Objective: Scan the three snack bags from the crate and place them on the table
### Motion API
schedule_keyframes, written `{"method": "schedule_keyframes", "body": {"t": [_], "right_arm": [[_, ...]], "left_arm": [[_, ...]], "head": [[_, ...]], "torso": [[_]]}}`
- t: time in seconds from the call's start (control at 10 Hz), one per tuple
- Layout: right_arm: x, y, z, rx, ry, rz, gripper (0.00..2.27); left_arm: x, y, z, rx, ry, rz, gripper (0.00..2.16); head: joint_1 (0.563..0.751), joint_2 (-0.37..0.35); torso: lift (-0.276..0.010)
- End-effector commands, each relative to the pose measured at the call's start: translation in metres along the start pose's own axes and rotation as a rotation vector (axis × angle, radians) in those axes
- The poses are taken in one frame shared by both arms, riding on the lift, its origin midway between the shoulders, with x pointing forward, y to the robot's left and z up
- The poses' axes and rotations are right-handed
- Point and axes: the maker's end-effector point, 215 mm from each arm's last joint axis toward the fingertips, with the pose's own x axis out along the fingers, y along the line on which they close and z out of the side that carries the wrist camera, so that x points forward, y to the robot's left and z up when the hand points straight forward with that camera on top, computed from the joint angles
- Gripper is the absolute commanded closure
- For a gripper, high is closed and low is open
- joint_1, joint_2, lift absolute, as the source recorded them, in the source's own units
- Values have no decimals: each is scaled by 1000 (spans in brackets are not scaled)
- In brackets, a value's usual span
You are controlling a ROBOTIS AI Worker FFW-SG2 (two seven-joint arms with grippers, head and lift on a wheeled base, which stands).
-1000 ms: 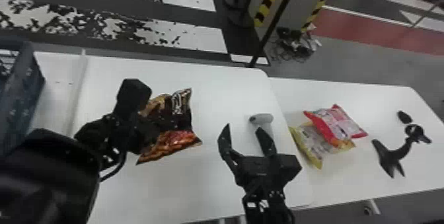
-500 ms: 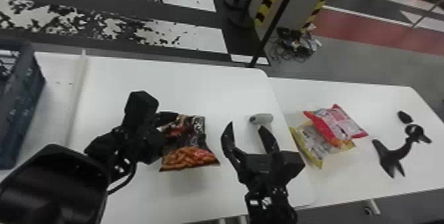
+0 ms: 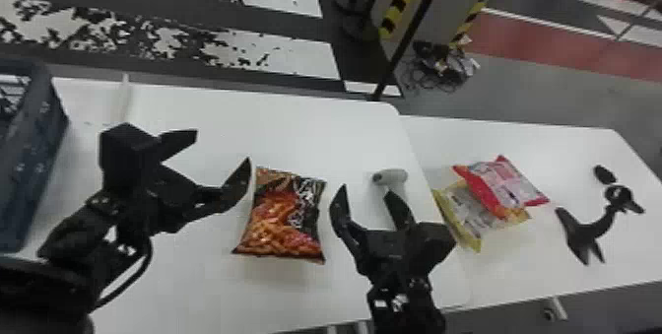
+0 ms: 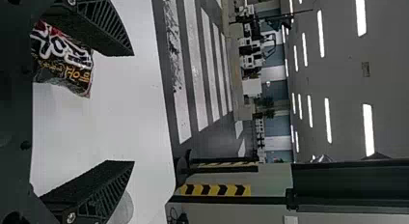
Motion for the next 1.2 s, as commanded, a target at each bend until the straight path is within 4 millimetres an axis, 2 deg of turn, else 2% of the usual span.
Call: {"method": "schedule_keyframes", "body": {"t": [0.0,0.1,0.2,0.4,0.5,0.7,0.9,1.1], "right_arm": [[0,-1,-9,12,56,4,87],[0,1,-13,17,81,11,87],[0,6,-21,30,126,29,87],[-3,12,-38,79,238,66,87],[-4,17,-46,96,281,87,87],[-13,23,-79,193,441,150,90],[-22,28,-96,266,539,190,90],[-30,41,-107,355,618,252,90]], "left_arm": [[-32,46,12,-3,-70,94,29],[-52,73,13,0,-94,163,29],[-72,97,14,1,-120,236,29],[-108,129,18,-2,-181,341,29],[-120,134,18,-6,-200,361,29],[-144,141,21,11,-247,405,33],[-159,147,15,2,-254,434,33],[-162,148,9,-6,-246,439,36]], "head": [[695,-335],[695,-310],[695,-242],[695,-168],[695,-130],[695,-77],[695,-43],[695,-13]], "torso": [[-62],[-62],[-62],[-62],[-62],[-62],[-62],[-62]]}}
